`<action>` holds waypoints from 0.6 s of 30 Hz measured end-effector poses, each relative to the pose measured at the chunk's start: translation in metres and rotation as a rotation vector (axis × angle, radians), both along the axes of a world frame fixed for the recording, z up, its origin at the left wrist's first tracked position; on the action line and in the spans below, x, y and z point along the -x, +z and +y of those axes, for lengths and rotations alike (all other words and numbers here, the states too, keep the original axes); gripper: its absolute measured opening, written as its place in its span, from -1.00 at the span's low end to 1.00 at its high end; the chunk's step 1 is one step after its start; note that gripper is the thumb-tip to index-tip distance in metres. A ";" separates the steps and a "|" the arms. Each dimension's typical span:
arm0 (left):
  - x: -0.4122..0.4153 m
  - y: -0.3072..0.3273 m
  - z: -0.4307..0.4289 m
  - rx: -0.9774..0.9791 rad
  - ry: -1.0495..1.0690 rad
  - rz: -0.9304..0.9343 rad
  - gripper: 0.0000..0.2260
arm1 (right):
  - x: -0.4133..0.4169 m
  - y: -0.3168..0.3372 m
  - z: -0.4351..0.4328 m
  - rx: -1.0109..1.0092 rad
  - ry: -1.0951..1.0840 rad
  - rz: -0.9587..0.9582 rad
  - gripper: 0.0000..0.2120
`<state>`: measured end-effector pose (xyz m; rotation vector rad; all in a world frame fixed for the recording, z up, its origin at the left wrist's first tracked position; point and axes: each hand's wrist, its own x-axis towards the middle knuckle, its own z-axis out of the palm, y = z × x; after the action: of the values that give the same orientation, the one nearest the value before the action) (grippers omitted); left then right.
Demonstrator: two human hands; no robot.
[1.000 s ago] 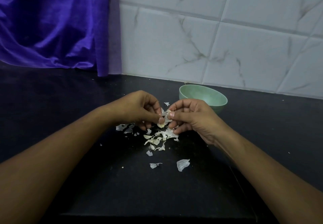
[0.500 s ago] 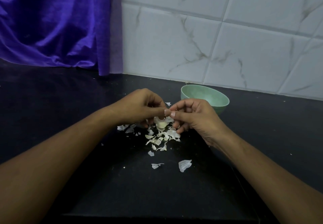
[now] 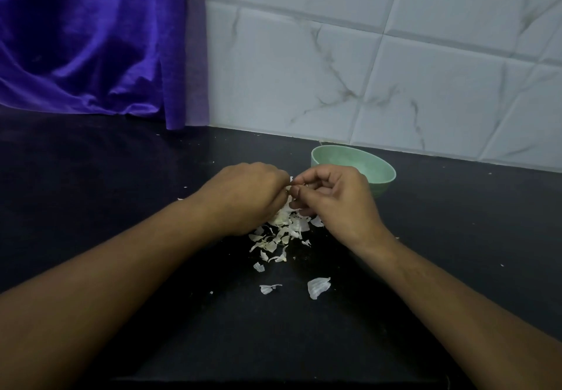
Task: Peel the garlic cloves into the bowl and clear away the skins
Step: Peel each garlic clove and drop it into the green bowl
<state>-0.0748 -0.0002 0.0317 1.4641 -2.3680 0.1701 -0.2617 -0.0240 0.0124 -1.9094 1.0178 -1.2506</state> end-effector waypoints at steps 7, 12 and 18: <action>0.001 -0.004 -0.006 -0.024 -0.081 0.411 -0.74 | 0.005 0.005 0.002 -0.214 0.168 -0.264 -0.95; -0.002 0.002 -0.001 -0.353 -0.100 0.741 -0.78 | 0.008 0.005 -0.002 -0.181 0.175 -0.222 -0.91; -0.006 0.006 0.000 -0.368 -0.137 0.705 -0.78 | 0.010 0.007 -0.002 -0.076 0.160 -0.096 -0.88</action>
<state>-0.0692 -0.0006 0.0380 1.2159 -1.9445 -0.7310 -0.2715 -0.0260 0.0191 -1.8169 0.8339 -1.1827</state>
